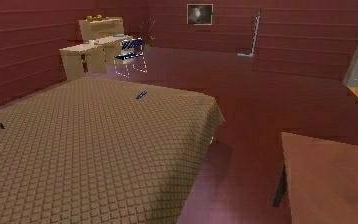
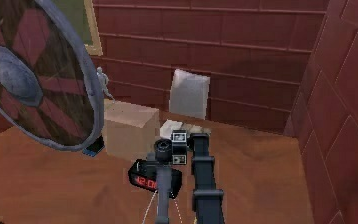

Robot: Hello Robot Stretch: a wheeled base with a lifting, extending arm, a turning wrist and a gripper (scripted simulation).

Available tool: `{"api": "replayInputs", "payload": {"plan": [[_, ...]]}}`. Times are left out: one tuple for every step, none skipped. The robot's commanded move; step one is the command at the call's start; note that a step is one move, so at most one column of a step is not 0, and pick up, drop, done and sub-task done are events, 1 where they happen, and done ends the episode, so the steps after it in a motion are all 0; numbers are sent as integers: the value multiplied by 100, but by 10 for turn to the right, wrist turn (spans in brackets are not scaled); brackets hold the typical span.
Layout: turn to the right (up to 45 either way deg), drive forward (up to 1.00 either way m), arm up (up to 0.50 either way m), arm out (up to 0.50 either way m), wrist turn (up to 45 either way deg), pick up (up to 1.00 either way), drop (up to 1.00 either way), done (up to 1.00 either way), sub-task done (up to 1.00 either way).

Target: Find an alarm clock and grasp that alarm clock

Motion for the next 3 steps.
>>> {"api": "replayInputs", "payload": {"plan": [[0, 0, 0, 0, 450, 0, 0, 0, 0], [0, 0, 0, 0, 450, 0, 0, 0, 0], [0, 0, 0, 0, 450, 0, 0, 0, 0]]}}
